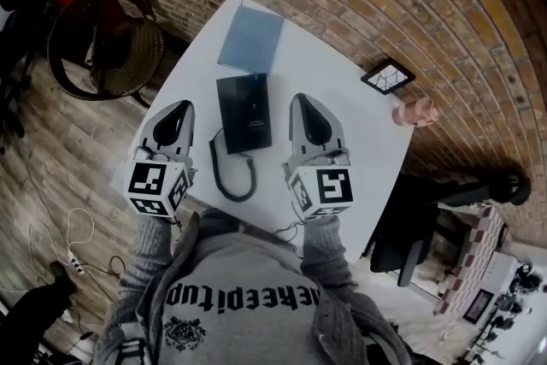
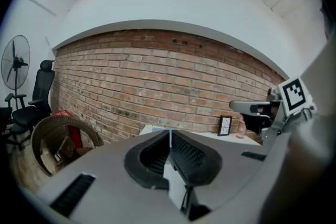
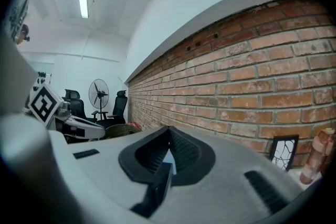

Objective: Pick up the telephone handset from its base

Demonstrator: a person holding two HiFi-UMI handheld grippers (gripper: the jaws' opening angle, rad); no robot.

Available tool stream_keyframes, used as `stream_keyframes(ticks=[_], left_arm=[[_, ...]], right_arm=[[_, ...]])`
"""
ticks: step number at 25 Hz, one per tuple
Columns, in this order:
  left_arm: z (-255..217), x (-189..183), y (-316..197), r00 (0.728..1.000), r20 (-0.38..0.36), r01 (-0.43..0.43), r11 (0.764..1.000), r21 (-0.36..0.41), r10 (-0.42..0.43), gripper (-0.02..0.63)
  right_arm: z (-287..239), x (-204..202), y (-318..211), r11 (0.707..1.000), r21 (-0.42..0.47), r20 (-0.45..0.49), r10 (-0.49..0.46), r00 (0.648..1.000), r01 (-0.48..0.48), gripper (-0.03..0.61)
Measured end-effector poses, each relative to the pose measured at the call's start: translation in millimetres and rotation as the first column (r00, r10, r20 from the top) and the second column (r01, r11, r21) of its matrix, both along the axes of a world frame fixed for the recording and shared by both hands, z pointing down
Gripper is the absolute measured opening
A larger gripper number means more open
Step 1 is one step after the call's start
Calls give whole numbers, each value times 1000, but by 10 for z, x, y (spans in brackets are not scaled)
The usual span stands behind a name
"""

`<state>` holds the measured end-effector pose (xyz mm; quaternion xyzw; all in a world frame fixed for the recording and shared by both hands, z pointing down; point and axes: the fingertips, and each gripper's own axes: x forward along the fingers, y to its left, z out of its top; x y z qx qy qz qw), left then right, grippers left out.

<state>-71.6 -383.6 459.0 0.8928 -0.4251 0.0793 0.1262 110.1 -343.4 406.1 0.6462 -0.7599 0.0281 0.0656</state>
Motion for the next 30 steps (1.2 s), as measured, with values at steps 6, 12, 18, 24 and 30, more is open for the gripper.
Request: stream_keyframes(ticks=[6,12,18,24,30], left_arm=[[451,235,13,993,-16,-119,983,-142,118,14],[866,433,34,976,-74,-219,930,-294,207,15],[1195,590,35,954,-165,-298,861,-412,251,100],[1395,682,22,940,-220,-335,818,-468,260,143],[1459,773,6,931,-221,-363,797,-483,290,146]], right_arm=[[117,49,-20,999,-38,-9,25,1000,-25,6],[190,182,17,995,-65,-14,71,997,-72,5],[242,330,74,990,-85,-35,113,993,-116,5],[293,447,162,981,-104,-50,157,986,-162,5],[312,504,174,978,-111,-54,173,983,-178,5]])
